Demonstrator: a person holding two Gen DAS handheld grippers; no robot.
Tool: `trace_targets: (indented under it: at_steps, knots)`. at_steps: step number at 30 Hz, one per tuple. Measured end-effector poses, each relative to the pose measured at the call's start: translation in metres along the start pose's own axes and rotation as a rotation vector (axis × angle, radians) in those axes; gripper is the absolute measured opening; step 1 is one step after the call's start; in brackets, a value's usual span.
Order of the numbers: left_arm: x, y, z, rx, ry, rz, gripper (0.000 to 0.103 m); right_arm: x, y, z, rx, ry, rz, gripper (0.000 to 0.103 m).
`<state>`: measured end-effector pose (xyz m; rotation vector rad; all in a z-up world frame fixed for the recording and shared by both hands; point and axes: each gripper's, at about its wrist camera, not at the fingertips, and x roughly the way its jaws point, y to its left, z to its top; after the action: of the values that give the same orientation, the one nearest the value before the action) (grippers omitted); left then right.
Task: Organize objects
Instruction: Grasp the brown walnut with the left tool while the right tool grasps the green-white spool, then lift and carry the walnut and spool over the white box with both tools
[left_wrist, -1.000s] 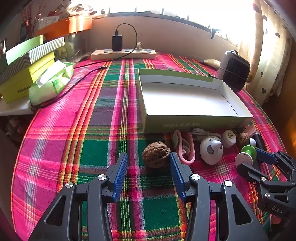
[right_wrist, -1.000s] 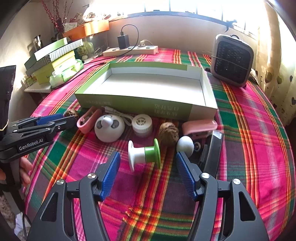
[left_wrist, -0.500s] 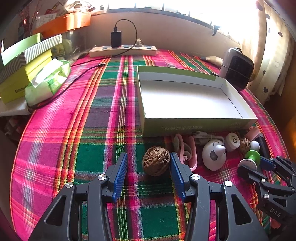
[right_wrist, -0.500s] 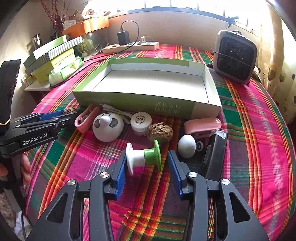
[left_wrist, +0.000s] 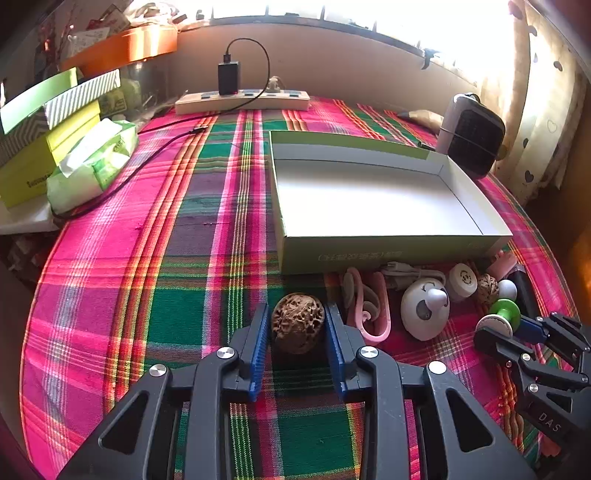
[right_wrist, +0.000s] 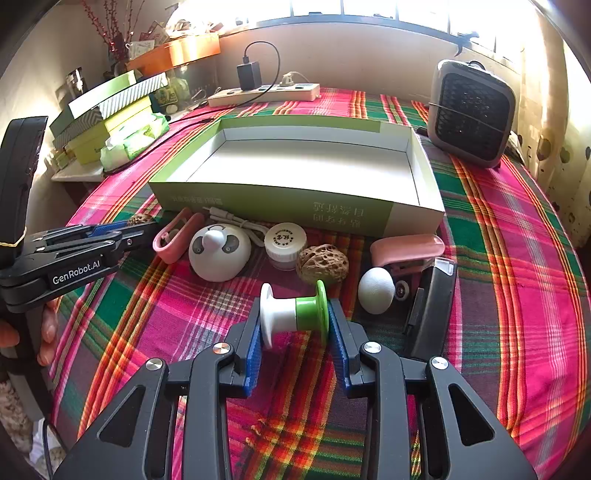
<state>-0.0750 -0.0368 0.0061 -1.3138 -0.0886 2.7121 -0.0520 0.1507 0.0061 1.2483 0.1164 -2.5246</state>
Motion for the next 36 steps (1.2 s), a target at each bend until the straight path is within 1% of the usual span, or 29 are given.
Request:
trace_targets:
  at_steps: [7, 14, 21, 29, 36]
  knots:
    - [0.0, -0.001, 0.0, 0.0, -0.001, -0.001, 0.027, -0.001, 0.0, 0.0, 0.001, -0.001, 0.002, 0.034]
    - [-0.01, -0.006, 0.002, 0.011, -0.017, -0.017, 0.027, -0.01, 0.0, 0.004, 0.006, -0.02, 0.017, 0.034]
    - [-0.023, -0.009, 0.013, 0.024, -0.043, -0.03, 0.027, -0.02, 0.001, 0.014, -0.006, -0.048, 0.018, 0.034]
    - [-0.022, -0.01, 0.037, 0.027, -0.05, -0.058, 0.027, -0.027, -0.002, 0.039, -0.024, -0.078, 0.011, 0.034]
    - [-0.013, -0.015, 0.058, 0.052, -0.054, -0.072, 0.027, -0.017, -0.007, 0.068, -0.017, -0.081, 0.022, 0.034]
